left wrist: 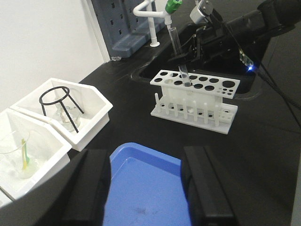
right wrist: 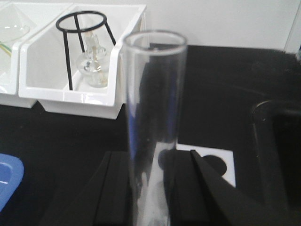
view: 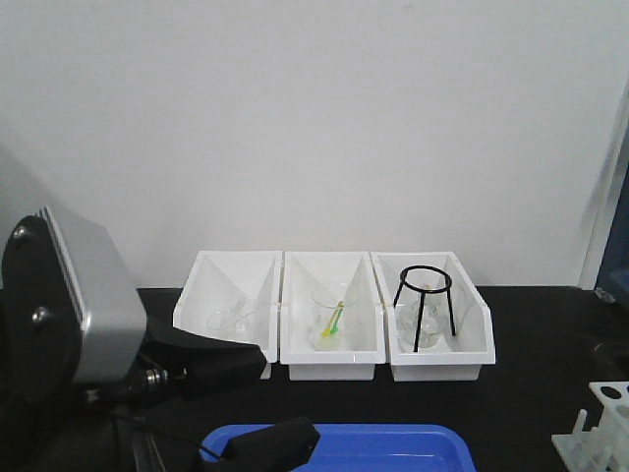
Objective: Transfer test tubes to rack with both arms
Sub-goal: 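Lower the tube into a rack hole with the right gripper and release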
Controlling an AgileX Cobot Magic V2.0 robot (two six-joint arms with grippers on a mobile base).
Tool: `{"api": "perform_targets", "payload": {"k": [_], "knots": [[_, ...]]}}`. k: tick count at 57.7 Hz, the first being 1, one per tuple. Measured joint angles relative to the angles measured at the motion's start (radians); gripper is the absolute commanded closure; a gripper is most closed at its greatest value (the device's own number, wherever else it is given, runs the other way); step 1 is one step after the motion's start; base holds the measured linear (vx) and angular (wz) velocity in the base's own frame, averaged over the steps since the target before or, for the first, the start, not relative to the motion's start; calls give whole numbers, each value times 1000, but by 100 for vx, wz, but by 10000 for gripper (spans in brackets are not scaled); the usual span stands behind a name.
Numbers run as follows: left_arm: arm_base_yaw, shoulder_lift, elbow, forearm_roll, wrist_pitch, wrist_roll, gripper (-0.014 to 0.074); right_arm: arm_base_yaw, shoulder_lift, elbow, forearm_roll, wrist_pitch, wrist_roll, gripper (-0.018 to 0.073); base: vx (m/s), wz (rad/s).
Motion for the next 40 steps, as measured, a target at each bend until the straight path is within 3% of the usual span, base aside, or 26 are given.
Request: {"api": "perform_targets", "payload": {"k": [40], "knots": [[0,0,0,0,0,-3,151,-2,167,-10,24,64,-1,562,0,0]]}}
